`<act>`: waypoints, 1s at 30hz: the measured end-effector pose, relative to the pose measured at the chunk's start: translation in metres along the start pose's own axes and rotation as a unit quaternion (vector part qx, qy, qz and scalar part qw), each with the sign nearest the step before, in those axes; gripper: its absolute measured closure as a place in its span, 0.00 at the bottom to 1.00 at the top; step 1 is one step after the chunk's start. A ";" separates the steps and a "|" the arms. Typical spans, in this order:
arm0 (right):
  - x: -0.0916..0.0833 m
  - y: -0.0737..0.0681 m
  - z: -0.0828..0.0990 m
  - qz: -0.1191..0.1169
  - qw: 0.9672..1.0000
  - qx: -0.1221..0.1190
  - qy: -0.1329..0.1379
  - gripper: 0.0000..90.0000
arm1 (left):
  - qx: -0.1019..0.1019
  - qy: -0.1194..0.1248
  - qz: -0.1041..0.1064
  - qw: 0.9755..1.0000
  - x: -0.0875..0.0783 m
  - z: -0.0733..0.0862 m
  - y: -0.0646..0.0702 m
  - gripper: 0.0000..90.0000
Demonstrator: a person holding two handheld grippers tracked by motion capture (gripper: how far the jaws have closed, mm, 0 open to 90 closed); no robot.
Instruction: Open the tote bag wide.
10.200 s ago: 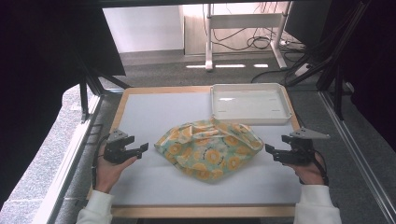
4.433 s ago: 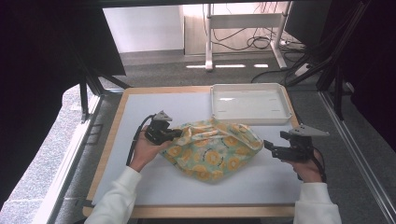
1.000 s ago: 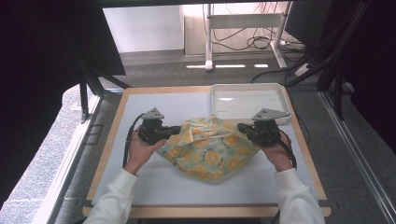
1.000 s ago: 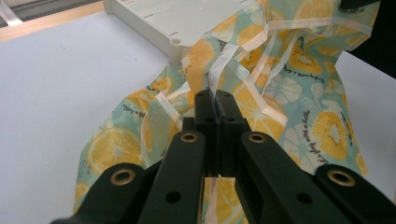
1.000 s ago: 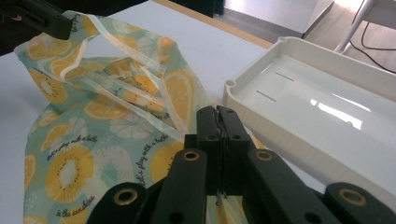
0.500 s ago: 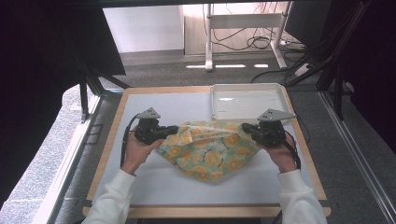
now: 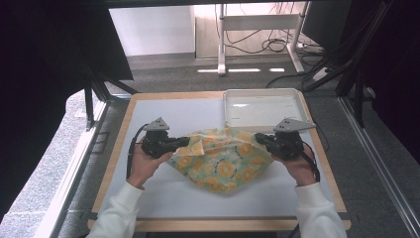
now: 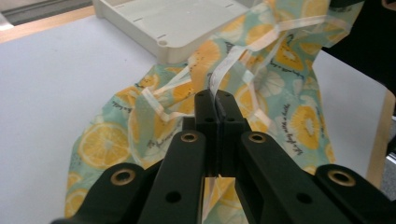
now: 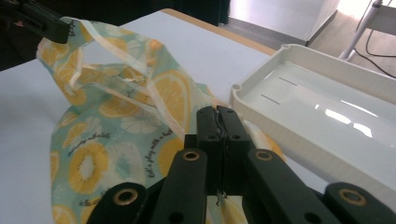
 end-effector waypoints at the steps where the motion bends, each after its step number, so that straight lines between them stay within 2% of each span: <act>1: 0.000 0.000 0.000 0.000 1.000 0.000 0.000 0.98 | 0.000 0.000 0.000 1.000 0.000 0.000 0.000 1.00; 5: 0.001 -0.007 0.006 -0.011 1.000 0.002 -0.005 0.98 | 0.005 -0.007 0.005 1.000 -0.002 0.007 0.004 1.00; 10: -0.001 -0.010 0.022 -0.018 1.000 0.010 -0.016 0.98 | -0.004 -0.010 0.017 1.000 -0.004 0.013 0.006 1.00; 12: -0.002 -0.011 0.032 -0.022 0.999 0.021 -0.020 0.98 | -0.005 -0.010 0.023 1.000 -0.005 0.015 0.009 1.00; 19: 0.003 -0.015 0.044 -0.031 0.999 0.028 -0.033 0.98 | 0.002 -0.019 0.033 0.999 -0.005 0.024 0.019 1.00; 30: 0.005 -0.016 0.057 -0.032 0.998 0.036 -0.046 0.98 | -0.002 -0.043 0.037 0.998 0.001 0.046 0.022 1.00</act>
Point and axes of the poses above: each handheld gripper's, and its own axes: x roughly forward along the jaws, z roughly out of its underside, y roughly to its right, the point moved 8 cm from there along x, roughly forward along the jaws, and after that the axes turned 10 degrees about -z, right-handed, at the moved point
